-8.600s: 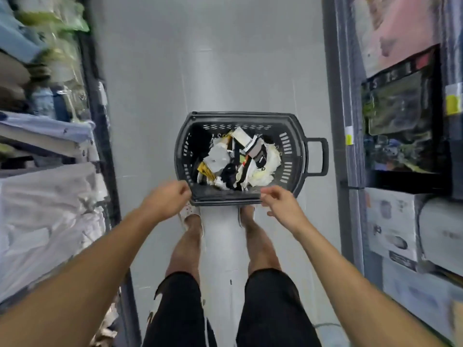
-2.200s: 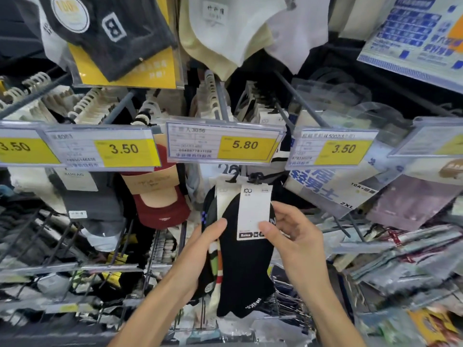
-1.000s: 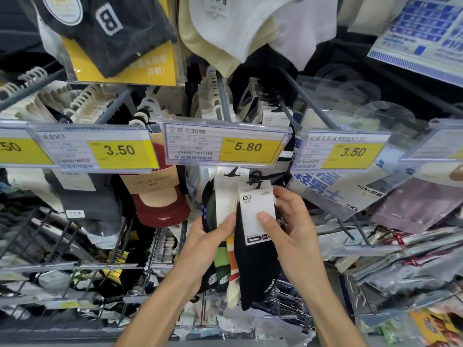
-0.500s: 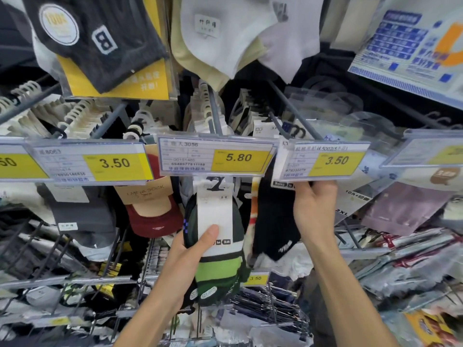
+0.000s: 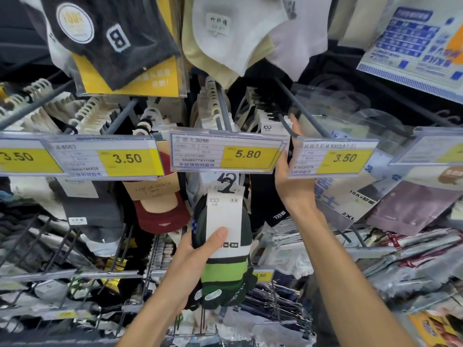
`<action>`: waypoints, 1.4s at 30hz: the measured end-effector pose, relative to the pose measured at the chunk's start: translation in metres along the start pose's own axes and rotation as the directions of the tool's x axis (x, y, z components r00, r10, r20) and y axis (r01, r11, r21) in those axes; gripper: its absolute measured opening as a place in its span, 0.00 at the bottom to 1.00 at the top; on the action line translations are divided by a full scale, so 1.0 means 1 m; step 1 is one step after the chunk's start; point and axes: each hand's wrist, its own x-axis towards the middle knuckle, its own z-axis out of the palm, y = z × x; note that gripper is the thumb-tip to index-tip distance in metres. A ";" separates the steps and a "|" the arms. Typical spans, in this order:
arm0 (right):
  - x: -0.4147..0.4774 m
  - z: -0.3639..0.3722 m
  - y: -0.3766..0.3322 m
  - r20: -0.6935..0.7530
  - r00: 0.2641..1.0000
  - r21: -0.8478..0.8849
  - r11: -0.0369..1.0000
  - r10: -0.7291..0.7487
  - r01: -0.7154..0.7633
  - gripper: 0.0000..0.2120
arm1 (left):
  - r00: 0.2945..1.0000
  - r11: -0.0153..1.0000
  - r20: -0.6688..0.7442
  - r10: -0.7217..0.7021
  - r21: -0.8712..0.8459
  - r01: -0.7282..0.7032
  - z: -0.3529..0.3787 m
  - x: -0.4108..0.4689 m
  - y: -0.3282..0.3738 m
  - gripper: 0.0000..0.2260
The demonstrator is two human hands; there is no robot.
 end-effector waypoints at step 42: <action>-0.012 -0.048 -0.001 0.113 0.987 0.124 0.984 0.113 -0.127 0.04 | 0.984 0.972 0.115 0.137 0.177 -0.156 0.005 0.017 -0.002 0.28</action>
